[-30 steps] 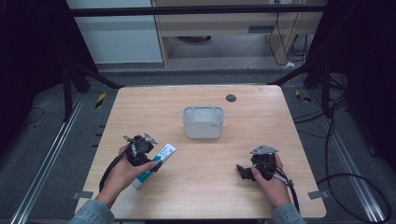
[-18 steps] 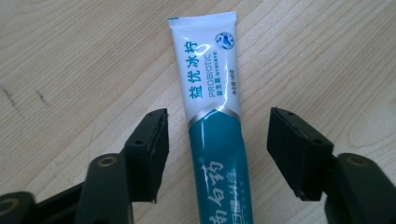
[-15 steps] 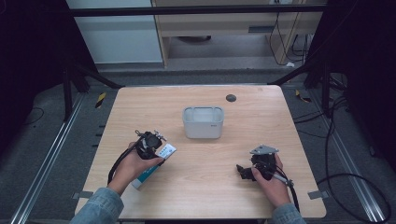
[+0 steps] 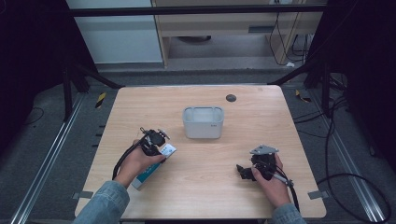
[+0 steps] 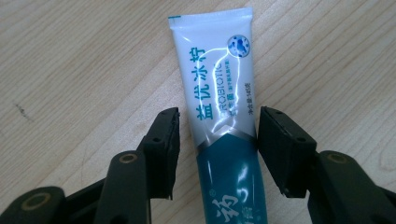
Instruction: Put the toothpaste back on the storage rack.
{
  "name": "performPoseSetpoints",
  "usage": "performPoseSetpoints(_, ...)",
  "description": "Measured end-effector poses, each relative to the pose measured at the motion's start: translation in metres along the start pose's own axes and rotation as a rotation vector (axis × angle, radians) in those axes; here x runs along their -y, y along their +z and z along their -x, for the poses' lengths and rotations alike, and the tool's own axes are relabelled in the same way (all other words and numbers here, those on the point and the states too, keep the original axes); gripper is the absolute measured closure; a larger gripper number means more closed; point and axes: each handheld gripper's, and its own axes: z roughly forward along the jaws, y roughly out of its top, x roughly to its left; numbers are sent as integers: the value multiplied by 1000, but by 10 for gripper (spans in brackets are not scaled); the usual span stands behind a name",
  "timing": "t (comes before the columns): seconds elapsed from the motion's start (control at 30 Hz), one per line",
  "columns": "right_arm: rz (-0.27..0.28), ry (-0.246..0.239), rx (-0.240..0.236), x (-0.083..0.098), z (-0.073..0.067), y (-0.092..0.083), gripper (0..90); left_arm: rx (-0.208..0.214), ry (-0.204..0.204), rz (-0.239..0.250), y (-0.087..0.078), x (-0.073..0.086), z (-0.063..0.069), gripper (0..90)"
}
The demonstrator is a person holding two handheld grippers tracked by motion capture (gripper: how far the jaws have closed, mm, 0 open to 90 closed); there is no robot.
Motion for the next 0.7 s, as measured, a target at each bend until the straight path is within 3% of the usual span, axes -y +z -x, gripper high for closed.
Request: performPoseSetpoints(0.7, 0, 0, 0, 0, 0, 0, 4, 26, 14, -37, 7, -4, -1, 564)
